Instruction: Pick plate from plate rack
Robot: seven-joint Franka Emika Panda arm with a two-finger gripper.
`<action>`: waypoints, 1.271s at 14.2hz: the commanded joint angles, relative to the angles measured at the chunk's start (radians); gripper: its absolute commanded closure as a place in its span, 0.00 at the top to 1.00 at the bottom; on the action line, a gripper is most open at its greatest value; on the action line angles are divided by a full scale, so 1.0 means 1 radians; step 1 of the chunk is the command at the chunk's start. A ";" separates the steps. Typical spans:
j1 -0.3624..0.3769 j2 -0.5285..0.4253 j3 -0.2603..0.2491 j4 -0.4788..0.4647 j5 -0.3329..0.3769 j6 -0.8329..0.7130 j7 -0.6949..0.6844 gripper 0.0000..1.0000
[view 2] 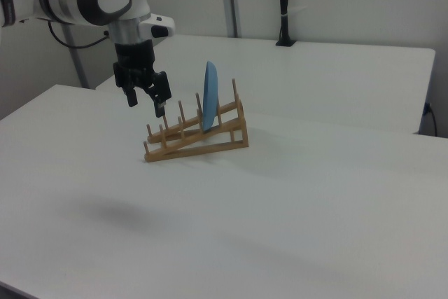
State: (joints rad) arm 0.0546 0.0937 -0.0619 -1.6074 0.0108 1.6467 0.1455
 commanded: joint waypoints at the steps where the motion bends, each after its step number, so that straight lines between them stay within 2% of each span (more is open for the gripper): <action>1: 0.004 -0.005 0.001 0.000 -0.015 -0.016 -0.017 1.00; 12: 0.005 -0.003 0.002 0.001 -0.025 0.001 -0.018 1.00; 18: 0.030 0.000 0.011 0.064 -0.069 0.096 -0.014 1.00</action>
State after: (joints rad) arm 0.0583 0.0956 -0.0521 -1.5815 -0.0288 1.6790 0.1423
